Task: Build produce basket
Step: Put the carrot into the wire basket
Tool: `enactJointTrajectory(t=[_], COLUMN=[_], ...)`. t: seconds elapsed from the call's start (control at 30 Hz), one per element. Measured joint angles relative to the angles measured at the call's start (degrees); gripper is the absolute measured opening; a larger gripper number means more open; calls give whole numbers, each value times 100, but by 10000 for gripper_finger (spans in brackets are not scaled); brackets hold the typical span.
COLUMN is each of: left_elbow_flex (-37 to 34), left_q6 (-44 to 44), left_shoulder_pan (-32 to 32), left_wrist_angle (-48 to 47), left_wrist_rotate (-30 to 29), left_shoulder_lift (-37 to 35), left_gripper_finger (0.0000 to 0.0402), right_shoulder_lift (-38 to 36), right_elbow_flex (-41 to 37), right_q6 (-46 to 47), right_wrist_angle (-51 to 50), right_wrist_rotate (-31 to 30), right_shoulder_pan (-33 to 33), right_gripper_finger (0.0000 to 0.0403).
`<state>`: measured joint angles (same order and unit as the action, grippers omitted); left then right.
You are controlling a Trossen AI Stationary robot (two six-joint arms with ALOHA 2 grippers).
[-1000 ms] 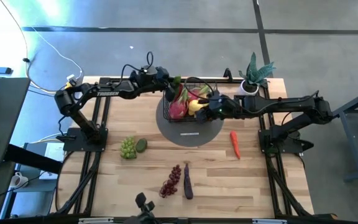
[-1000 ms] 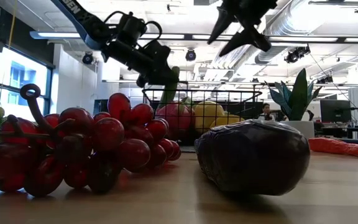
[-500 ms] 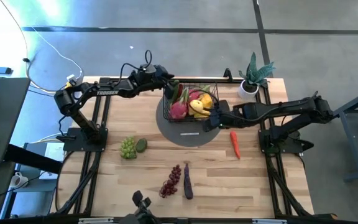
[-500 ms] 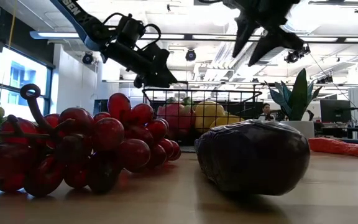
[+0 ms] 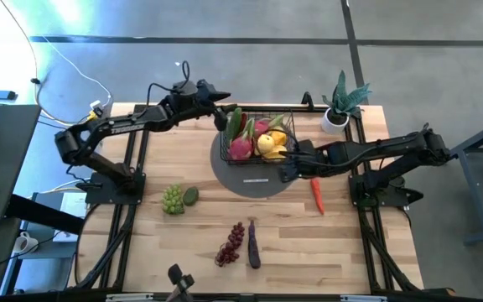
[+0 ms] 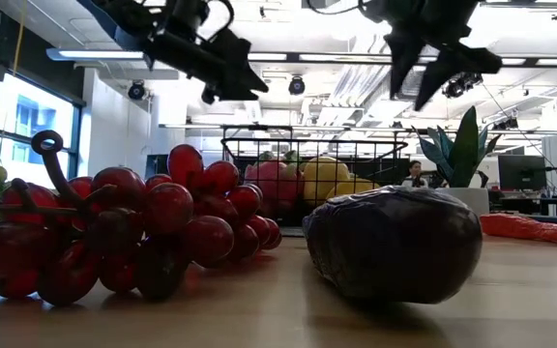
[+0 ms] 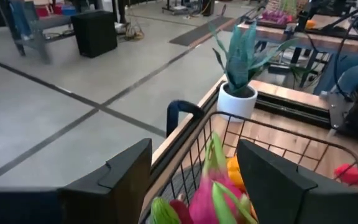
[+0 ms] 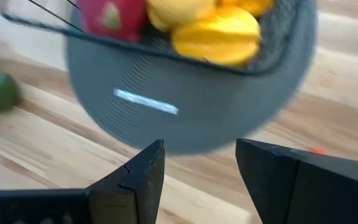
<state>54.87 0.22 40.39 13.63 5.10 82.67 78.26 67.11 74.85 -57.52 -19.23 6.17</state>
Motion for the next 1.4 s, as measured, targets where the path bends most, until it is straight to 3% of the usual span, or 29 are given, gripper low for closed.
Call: enactJointTrajectory(t=[0.47, 0.9, 1.4], left_elbow_flex=[0, 0, 0], left_q6=[181, 303, 303], left_shoulder_pan=[-80, -80, -80], left_wrist_angle=[-888, -1089, -1086], left_wrist_rotate=[-103, -153, -151], left_shoulder_lift=[-629, -629, -629], left_gripper_finger=[227, 227, 227], right_shoulder_lift=[0, -38, -1610], right_elbow_flex=[0, -83, -1289], right_q6=[-174, 391, 2252], right_wrist_angle=[-1673, -3147, -2619], right_wrist_rotate=[1076, 1139, 1350], right_shoulder_pan=[11, 652, 1467], right_gripper_finger=[181, 181, 181])
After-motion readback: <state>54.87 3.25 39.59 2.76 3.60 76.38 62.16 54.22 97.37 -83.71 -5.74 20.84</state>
